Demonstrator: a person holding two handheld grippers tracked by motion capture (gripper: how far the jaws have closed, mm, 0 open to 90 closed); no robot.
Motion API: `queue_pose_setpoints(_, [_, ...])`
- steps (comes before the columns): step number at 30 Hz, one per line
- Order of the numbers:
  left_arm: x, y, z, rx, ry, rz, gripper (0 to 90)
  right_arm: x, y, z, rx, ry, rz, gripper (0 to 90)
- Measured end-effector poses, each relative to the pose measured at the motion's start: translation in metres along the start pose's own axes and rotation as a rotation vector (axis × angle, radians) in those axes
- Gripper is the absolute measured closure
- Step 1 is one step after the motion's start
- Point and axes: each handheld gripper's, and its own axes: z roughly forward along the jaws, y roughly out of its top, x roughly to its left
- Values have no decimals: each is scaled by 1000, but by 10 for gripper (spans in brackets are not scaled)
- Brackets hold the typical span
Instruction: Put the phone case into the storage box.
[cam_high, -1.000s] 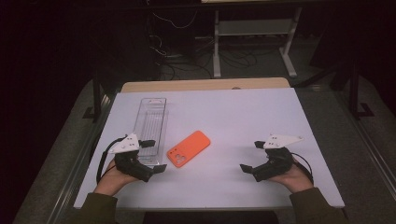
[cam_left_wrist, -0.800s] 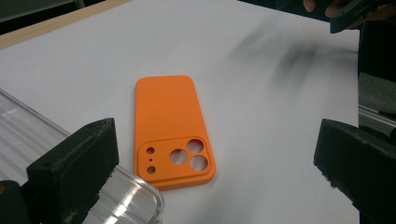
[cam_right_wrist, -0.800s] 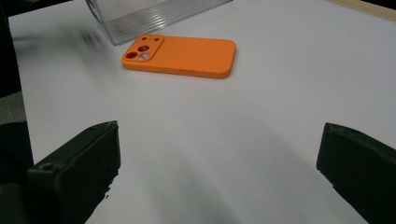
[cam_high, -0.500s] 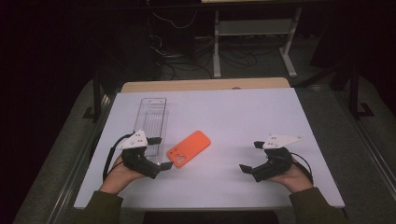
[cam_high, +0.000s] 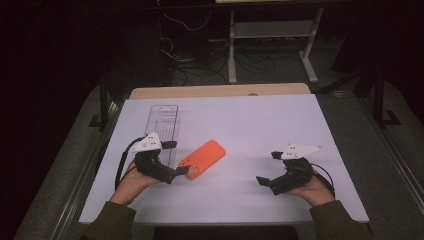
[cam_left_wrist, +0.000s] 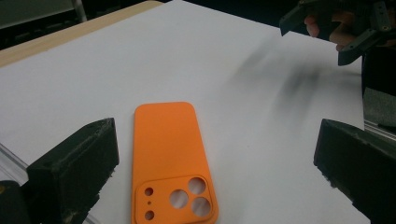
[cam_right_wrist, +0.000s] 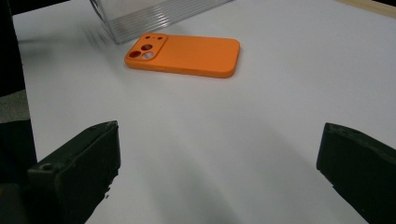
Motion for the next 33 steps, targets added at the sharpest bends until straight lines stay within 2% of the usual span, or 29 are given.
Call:
queue_pose_setpoints(12, [2, 11, 7, -9, 2, -3, 0, 0, 0, -2, -3, 0, 4, 0])
queue_pose_setpoints(25, [7, 18, 18, 22, 22, -16, 0, 0, 0, 0, -2, 3, -8, 0])
queue_pose_setpoints(32, [8, 23, 25, 44, 22, 6, 0, 1, 0, -2, -3, 1, -8, 0])
queue_pose_setpoints(33, [7, 23, 26, 47, 21, -4, 0, 1, 0, -2, -3, 1, -10, 0])
